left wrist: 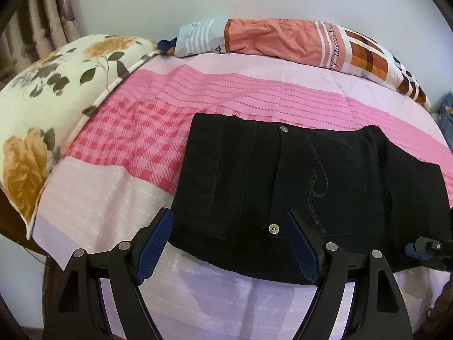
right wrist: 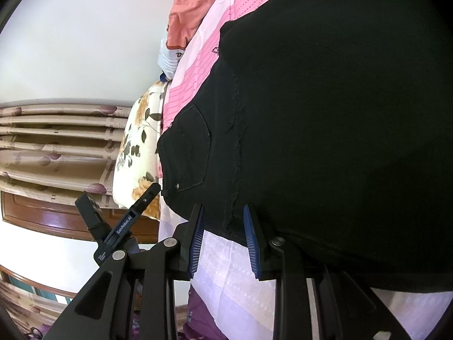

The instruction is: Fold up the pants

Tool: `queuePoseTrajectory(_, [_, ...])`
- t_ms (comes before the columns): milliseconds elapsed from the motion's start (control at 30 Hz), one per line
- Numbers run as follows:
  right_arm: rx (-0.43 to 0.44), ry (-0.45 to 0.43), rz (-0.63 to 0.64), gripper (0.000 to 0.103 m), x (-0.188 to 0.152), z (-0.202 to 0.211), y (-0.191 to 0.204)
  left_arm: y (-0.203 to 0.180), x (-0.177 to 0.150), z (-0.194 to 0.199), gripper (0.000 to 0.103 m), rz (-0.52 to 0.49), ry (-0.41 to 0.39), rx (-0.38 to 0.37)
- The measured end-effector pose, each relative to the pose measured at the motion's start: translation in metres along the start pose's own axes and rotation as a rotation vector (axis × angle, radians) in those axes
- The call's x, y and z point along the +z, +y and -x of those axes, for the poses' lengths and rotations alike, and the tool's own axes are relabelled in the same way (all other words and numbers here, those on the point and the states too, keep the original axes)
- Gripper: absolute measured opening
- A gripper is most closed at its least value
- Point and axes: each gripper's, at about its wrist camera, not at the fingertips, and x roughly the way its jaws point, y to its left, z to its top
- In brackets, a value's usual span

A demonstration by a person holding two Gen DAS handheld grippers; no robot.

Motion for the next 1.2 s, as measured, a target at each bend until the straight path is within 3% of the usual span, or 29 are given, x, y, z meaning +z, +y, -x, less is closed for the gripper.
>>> queuePoseTrajectory(533, [-0.076,-0.011,0.017,0.025,0.000,-0.005,0.011,0.002,-0.003,-0.004,0.080,-0.009,0.013,0.020])
queuePoseTrajectory(867, [-0.136,-0.065,0.083,0.031,-0.005,-0.006,0.023,0.015,0.001,-0.006,0.080,0.047,0.050,-0.017])
queuePoseTrajectory(1000, [-0.176,-0.063,0.168,0.041,-0.009,-0.007,0.034,0.039,0.003,-0.005,0.080,0.152,0.091,-0.109])
queuePoseTrajectory(1200, [-0.158,-0.089,0.266,0.044,-0.013,0.000,0.052,0.101,-0.012,-0.006,0.080,0.348,0.144,-0.287])
